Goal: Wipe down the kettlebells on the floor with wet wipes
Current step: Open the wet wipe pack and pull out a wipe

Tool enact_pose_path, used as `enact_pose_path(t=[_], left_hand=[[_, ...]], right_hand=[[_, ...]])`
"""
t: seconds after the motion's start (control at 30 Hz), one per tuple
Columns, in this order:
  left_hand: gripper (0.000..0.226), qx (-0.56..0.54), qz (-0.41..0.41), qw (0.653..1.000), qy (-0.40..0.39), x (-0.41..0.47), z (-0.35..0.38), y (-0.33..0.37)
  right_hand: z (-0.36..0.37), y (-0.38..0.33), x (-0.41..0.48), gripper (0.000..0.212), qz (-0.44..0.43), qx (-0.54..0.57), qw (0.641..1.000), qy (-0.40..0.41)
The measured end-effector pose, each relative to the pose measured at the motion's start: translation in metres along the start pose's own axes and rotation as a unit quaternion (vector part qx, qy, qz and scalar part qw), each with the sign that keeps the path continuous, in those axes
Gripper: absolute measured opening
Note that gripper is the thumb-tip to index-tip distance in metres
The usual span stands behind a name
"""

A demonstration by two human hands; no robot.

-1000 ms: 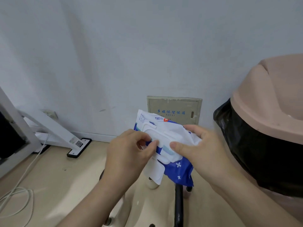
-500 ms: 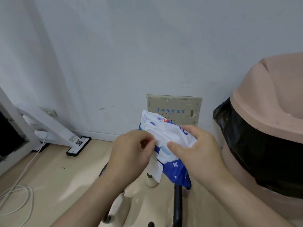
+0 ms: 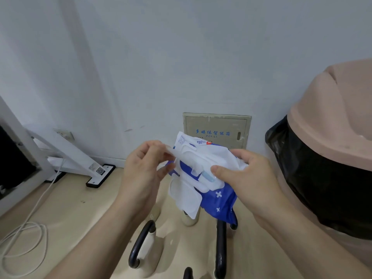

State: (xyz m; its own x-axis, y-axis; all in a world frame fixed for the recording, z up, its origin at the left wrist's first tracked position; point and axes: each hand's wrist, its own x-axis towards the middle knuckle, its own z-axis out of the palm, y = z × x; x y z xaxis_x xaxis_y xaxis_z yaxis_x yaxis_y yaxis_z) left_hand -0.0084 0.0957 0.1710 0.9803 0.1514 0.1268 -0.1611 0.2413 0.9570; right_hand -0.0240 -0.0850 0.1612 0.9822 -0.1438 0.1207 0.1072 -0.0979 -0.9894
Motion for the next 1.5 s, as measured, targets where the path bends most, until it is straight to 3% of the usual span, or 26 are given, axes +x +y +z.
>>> enact_pose_path(t=[0.07, 0.13, 0.17, 0.3, 0.33, 0.4, 0.43, 0.47, 0.5, 0.53, 0.57, 0.6, 0.67, 0.73, 0.8, 0.87, 0.93, 0.97, 1.14, 1.17, 1.27, 1.37, 1.4, 1.5], left_hand=[[0.007, 0.066, 0.015, 0.997, -0.037, 0.003, -0.006, -0.002], [0.032, 0.213, 0.065, 0.969, -0.103, 0.001, -0.010, -0.008], [0.034, 0.270, 0.094, 0.952, -0.106, -0.001, -0.010, -0.011], [0.014, 0.308, 0.174, 0.935, -0.019, -0.001, -0.007, -0.012], [0.014, 0.340, 0.228, 0.913, -0.005, 0.001, -0.008, -0.009], [0.019, 0.430, 0.356, 0.830, 0.002, 0.004, -0.010, -0.002], [0.027, 0.429, 0.386, 0.817, 0.007, 0.004, -0.011, -0.004], [0.035, 0.380, 0.363, 0.851, 0.006, 0.002, -0.010, -0.005], [0.042, 0.296, 0.297, 0.908, -0.002, 0.000, -0.007, -0.004], [0.047, 0.197, 0.208, 0.958, -0.024, -0.001, -0.004, -0.002], [0.048, 0.097, 0.120, 0.987, -0.049, 0.000, -0.003, -0.004], [0.046, 0.023, 0.052, 0.997, -0.059, 0.003, -0.005, -0.005], [0.040, -0.046, 0.002, 0.997, -0.055, 0.008, -0.009, -0.003], [0.038, -0.034, 0.035, 0.998, -0.038, 0.012, -0.013, 0.001], [0.039, 0.063, 0.126, 0.990, -0.030, 0.012, -0.018, 0.003], [0.044, 0.255, 0.245, 0.934, -0.044, 0.010, -0.023, 0.002], [0.037, 0.442, 0.333, 0.829, -0.081, 0.010, -0.025, -0.003], [0.032, 0.504, 0.335, 0.790, -0.097, 0.008, -0.023, -0.003], [0.041, 0.632, 0.202, 0.739, -0.116, 0.006, -0.019, -0.001], [0.035, 0.634, 0.189, 0.739, -0.124, 0.006, -0.019, -0.001], [0.026, 0.559, 0.068, 0.797, -0.219, 0.011, -0.030, -0.001], [0.041, 0.480, -0.040, 0.813, -0.327, 0.016, -0.045, 0.003], [0.040, 0.445, -0.039, 0.832, -0.330, 0.018, -0.048, 0.002], [0.019, 0.229, -0.031, 0.947, -0.224, 0.020, -0.050, -0.004]], right_hand=[[-0.001, -0.001, 0.000, 0.029, 0.008, 0.019, 1.000, -0.003], [-0.001, -0.001, 0.000, 0.029, 0.012, 0.031, 0.999, -0.012], [-0.001, -0.002, 0.000, 0.029, 0.014, 0.037, 0.999, -0.019], [-0.001, -0.001, 0.000, 0.029, 0.008, 0.034, 0.999, -0.020], [-0.001, 0.000, 0.000, 0.029, -0.001, 0.014, 1.000, -0.014], [0.000, 0.001, -0.002, 0.030, -0.027, -0.051, 0.998, -0.006], [0.002, 0.000, -0.002, 0.031, -0.039, -0.084, 0.996, -0.005], [0.002, 0.000, -0.003, 0.032, -0.047, -0.104, 0.993, -0.004], [0.002, -0.001, -0.003, 0.031, -0.052, -0.110, 0.993, -0.004], [0.001, -0.001, -0.003, 0.030, -0.053, -0.106, 0.993, -0.005], [0.000, -0.002, -0.002, 0.029, -0.050, -0.095, 0.994, -0.007], [-0.001, -0.002, -0.002, 0.029, -0.042, -0.080, 0.996, -0.010], [-0.003, -0.002, -0.001, 0.030, -0.017, -0.038, 0.999, -0.026], [-0.004, -0.001, 0.000, 0.030, 0.007, -0.001, 0.999, -0.044], [-0.003, -0.001, 0.000, 0.029, 0.012, 0.016, 0.998, -0.059], [0.001, 0.000, -0.001, 0.029, -0.004, 0.004, 0.998, -0.060], [0.006, 0.000, -0.003, 0.028, -0.038, -0.053, 0.997, -0.040], [0.008, -0.001, -0.004, 0.028, -0.050, -0.077, 0.995, -0.029], [0.006, -0.001, -0.003, 0.028, -0.071, -0.104, 0.992, -0.011], [0.006, -0.002, -0.004, 0.029, -0.078, -0.121, 0.989, -0.013], [0.007, 0.002, -0.009, 0.027, -0.129, -0.234, 0.964, -0.006], [0.008, 0.003, -0.012, 0.033, -0.178, -0.309, 0.934, -0.005], [0.006, 0.002, -0.010, 0.033, -0.173, -0.298, 0.939, -0.003], [-0.003, 0.001, -0.003, 0.032, -0.095, -0.202, 0.975, 0.004]])
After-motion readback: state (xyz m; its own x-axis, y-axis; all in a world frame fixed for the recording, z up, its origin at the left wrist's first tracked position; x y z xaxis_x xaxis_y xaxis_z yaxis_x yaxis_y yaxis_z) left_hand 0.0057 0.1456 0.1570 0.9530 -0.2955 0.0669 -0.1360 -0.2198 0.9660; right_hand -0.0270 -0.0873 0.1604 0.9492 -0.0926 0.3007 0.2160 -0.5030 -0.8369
